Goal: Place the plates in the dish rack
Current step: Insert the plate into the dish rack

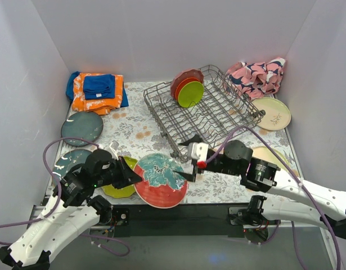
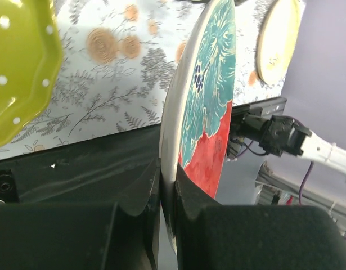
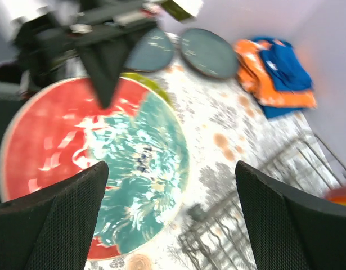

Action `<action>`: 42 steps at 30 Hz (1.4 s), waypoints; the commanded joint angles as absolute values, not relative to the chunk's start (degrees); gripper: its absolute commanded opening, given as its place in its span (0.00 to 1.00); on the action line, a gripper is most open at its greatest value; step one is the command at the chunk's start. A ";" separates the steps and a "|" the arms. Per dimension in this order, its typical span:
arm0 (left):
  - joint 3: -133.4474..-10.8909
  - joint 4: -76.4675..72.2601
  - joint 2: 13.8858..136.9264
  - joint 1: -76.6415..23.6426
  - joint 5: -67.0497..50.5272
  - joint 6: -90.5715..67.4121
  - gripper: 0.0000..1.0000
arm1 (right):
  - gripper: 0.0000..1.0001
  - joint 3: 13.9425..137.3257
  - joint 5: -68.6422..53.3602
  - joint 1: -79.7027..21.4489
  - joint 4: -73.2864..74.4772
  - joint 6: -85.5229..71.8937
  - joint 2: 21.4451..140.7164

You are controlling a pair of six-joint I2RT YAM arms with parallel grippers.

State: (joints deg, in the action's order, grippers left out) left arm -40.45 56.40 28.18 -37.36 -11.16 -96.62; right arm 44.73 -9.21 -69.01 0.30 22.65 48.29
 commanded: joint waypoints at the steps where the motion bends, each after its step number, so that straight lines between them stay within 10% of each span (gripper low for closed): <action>1: -50.34 52.21 29.44 -37.62 -14.59 -89.92 0.00 | 0.96 53.42 -1.06 -60.51 5.60 10.48 52.02; 19: -69.33 20.76 57.88 -36.48 -3.07 -55.30 0.00 | 0.93 91.75 -54.37 -3.71 40.25 14.40 83.84; 42: -102.28 1.58 99.74 -29.62 -11.52 -32.61 0.00 | 0.86 57.57 -66.80 11.95 22.41 21.01 76.99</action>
